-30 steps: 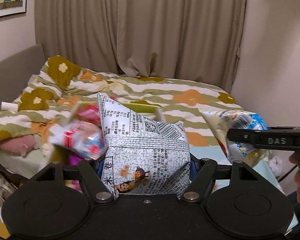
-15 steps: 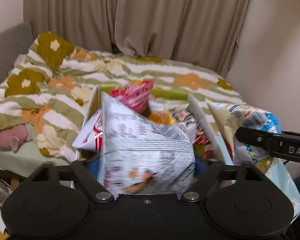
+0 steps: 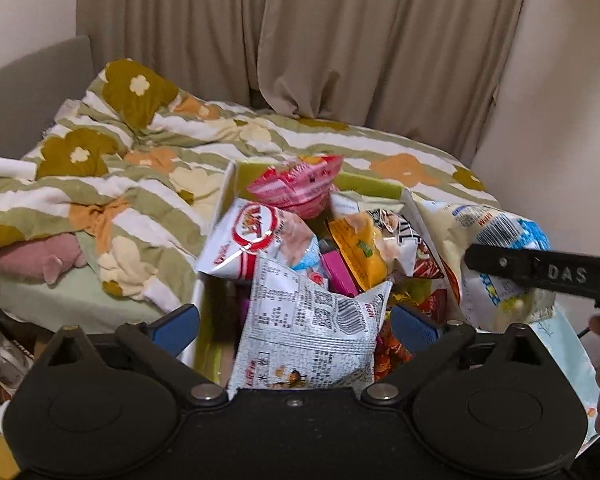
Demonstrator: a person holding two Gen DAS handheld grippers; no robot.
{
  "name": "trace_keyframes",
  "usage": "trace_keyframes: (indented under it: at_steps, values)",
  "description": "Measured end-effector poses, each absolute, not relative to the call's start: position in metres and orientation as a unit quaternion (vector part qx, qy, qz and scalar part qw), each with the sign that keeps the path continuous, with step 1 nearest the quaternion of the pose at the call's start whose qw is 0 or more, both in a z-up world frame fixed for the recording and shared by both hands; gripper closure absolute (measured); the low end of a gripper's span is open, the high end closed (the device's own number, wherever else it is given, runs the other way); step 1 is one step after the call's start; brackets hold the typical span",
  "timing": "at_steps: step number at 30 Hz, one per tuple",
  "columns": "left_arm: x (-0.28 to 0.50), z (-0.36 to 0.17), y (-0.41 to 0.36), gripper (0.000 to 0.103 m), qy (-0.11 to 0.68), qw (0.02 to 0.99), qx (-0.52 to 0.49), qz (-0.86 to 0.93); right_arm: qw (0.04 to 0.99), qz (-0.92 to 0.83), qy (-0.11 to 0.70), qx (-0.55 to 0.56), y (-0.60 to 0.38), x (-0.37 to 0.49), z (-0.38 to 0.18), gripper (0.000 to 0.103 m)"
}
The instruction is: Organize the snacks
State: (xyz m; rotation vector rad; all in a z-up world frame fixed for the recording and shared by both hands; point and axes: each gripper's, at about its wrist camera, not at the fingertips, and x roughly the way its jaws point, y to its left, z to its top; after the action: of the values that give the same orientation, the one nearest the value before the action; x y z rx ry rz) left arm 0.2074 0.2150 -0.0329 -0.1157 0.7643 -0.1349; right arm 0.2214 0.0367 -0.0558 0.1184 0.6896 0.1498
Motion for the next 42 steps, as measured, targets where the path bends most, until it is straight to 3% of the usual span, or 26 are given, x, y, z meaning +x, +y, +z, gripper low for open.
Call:
trace_keyframes:
  at_steps: [5,8,18,35,42]
  values:
    - [0.209,-0.029,0.224,0.000,0.368,0.926,-0.054,-0.055,0.935,0.075,0.340,0.062,0.048,0.234,-0.061,0.026]
    - [0.212,-0.034,0.227,0.000,0.374,0.924,-0.049,-0.057,0.934,0.068,0.345,0.061,0.056,0.240,-0.071,0.000]
    - [0.211,-0.048,0.231,0.000,0.386,0.919,-0.037,-0.072,0.939,0.054,0.332,0.069,0.060,0.230,-0.081,0.000]
    - [0.146,0.019,0.184,0.000,0.323,0.945,-0.020,-0.052,0.963,0.050,0.259,0.047,0.011,0.149,-0.007,0.000]
    - [0.094,0.036,0.150,0.000,0.313,0.948,-0.026,-0.042,0.962,0.017,0.271,0.006,-0.026,0.089,0.012,0.000]
